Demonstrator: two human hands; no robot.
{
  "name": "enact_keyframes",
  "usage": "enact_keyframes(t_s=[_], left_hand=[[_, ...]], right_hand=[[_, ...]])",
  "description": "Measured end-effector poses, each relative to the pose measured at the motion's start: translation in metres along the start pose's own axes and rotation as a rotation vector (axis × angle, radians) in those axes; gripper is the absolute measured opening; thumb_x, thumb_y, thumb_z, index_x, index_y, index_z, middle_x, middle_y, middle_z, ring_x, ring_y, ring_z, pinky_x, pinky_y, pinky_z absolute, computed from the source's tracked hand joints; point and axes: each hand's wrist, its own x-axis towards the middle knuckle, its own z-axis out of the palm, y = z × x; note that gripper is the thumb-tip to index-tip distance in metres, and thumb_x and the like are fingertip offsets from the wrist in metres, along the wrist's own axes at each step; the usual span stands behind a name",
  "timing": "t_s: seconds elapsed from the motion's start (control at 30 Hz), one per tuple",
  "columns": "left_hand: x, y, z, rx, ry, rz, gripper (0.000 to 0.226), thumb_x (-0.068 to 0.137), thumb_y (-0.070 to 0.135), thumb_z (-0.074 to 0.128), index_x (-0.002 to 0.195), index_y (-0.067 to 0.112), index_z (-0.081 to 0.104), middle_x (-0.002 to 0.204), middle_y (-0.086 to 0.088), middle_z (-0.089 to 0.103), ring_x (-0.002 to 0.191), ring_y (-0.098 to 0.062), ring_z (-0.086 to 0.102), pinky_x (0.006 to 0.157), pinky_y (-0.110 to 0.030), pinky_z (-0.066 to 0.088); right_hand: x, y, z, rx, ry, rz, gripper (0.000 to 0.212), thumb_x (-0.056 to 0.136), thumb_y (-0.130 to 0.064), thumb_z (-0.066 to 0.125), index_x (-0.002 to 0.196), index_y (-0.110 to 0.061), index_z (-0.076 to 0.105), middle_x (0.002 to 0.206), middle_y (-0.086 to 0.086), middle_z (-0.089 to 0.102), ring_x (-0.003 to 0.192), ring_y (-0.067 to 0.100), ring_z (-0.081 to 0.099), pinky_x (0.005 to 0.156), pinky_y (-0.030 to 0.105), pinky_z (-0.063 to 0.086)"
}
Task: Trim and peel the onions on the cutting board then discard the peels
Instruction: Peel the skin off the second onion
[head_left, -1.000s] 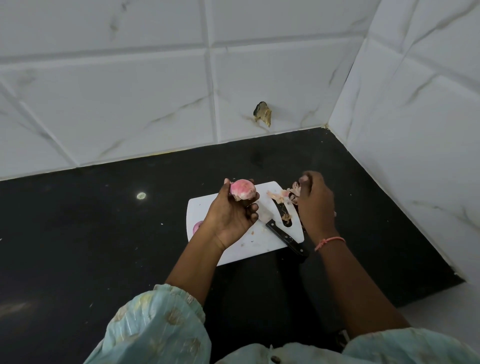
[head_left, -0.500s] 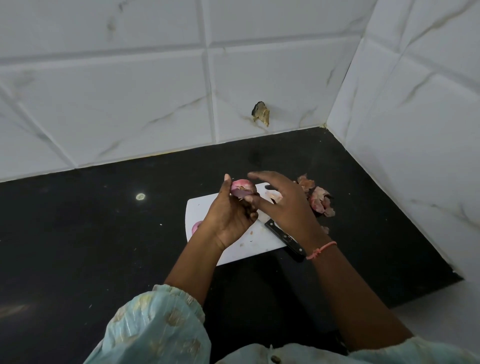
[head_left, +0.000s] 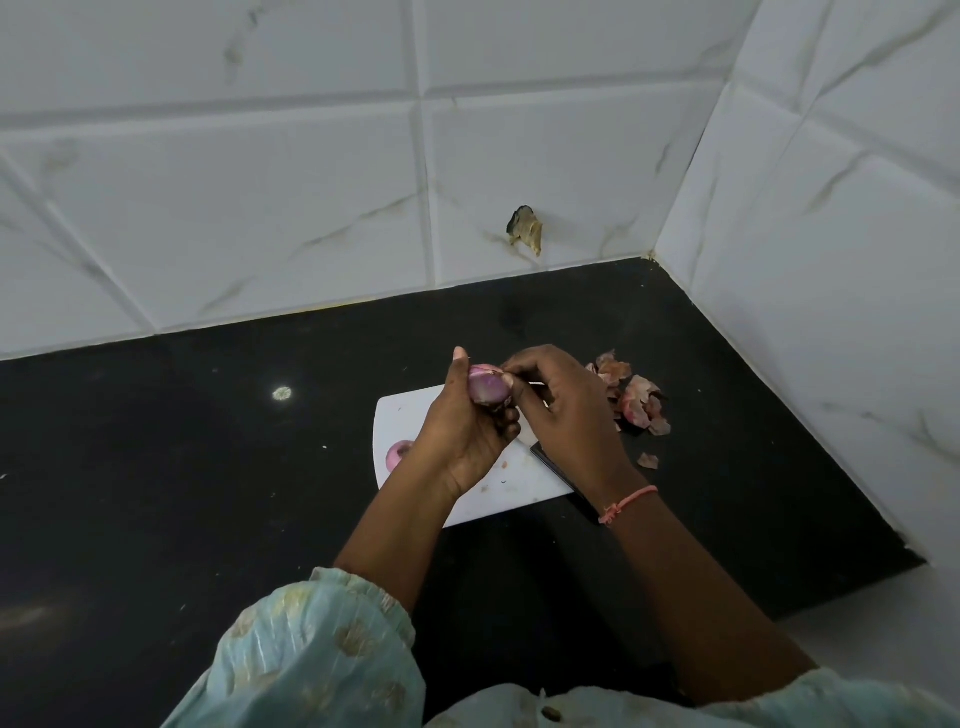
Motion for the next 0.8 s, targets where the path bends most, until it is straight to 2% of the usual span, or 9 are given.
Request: enact_keyframes(t_s=[0.1,0.2,0.33,0.47,0.53,0.6,0.7,0.8], left_hand=[[-0.001,0.001,-0.001,0.031,0.003,-0.002,0.068,0.099,0.065,0.034,0.119,0.005,0.061,0.078,-0.009,0.057,0.06,-0.013,0.051,0.056,-0.025,0.047],[0.001,0.002,-0.001,0.04,0.021,0.002,0.073,0.097,0.068,0.035,0.119,0.004,0.062,0.076,-0.009,0.057,0.061,-0.014,0.051,0.057,-0.025,0.049],[0.001,0.002,-0.002,0.054,0.05,0.034,0.075,0.094,0.071,0.036,0.12,0.006,0.064,0.087,-0.011,0.061,0.072,-0.016,0.057,0.066,-0.027,0.052],[-0.004,0.002,0.002,0.059,-0.003,0.086,0.061,0.101,0.058,0.037,0.11,0.006,0.066,0.104,-0.012,0.076,0.102,-0.021,0.071,0.089,-0.032,0.055],[-0.006,0.001,0.004,0.076,-0.022,0.111,0.049,0.103,0.048,0.043,0.11,0.004,0.062,0.107,-0.013,0.074,0.107,-0.022,0.071,0.084,-0.032,0.058],[-0.008,0.002,0.005,0.123,-0.02,0.122,0.036,0.104,0.042,0.047,0.106,0.009,0.06,0.107,-0.014,0.07,0.104,-0.022,0.071,0.082,-0.032,0.059],[-0.008,0.003,0.003,0.217,-0.026,0.11,0.037,0.104,0.044,0.045,0.1,0.011,0.061,0.099,-0.012,0.067,0.093,-0.02,0.068,0.084,-0.032,0.055],[-0.01,0.006,0.0,0.31,-0.071,0.07,0.047,0.103,0.052,0.04,0.103,0.012,0.065,0.074,-0.003,0.06,0.066,-0.013,0.054,0.067,-0.028,0.046]], right_hand=[[0.002,0.001,-0.002,0.009,-0.036,-0.013,0.005,0.092,-0.007,0.062,0.097,-0.006,0.064,0.097,-0.001,0.065,0.092,0.008,0.062,0.078,0.022,0.053],[0.005,0.002,-0.003,-0.021,-0.072,-0.018,0.006,0.092,-0.005,0.062,0.097,-0.008,0.065,0.099,-0.003,0.06,0.092,0.005,0.058,0.078,0.014,0.05],[0.007,0.002,-0.001,-0.054,-0.123,0.027,0.008,0.093,-0.005,0.059,0.099,-0.009,0.063,0.103,-0.005,0.051,0.094,0.001,0.054,0.079,0.006,0.045],[0.003,0.0,0.006,-0.078,-0.124,0.067,0.006,0.096,-0.011,0.056,0.102,-0.01,0.058,0.104,-0.004,0.051,0.087,0.001,0.052,0.075,0.004,0.041],[0.001,-0.001,0.011,-0.101,-0.126,0.079,0.007,0.098,-0.015,0.055,0.103,-0.012,0.057,0.102,-0.007,0.05,0.088,0.002,0.05,0.074,0.004,0.04],[0.0,-0.001,0.013,-0.103,-0.103,0.095,0.007,0.098,-0.018,0.054,0.104,-0.014,0.056,0.099,-0.01,0.05,0.089,0.004,0.05,0.074,0.004,0.04],[-0.001,-0.001,0.014,-0.048,-0.058,0.161,0.007,0.099,-0.02,0.053,0.104,-0.015,0.055,0.092,-0.012,0.053,0.087,0.003,0.055,0.073,0.009,0.044],[-0.001,0.0,0.015,0.013,0.018,0.274,0.004,0.1,-0.018,0.053,0.103,-0.017,0.055,0.092,-0.012,0.057,0.083,-0.001,0.058,0.069,0.006,0.044]])
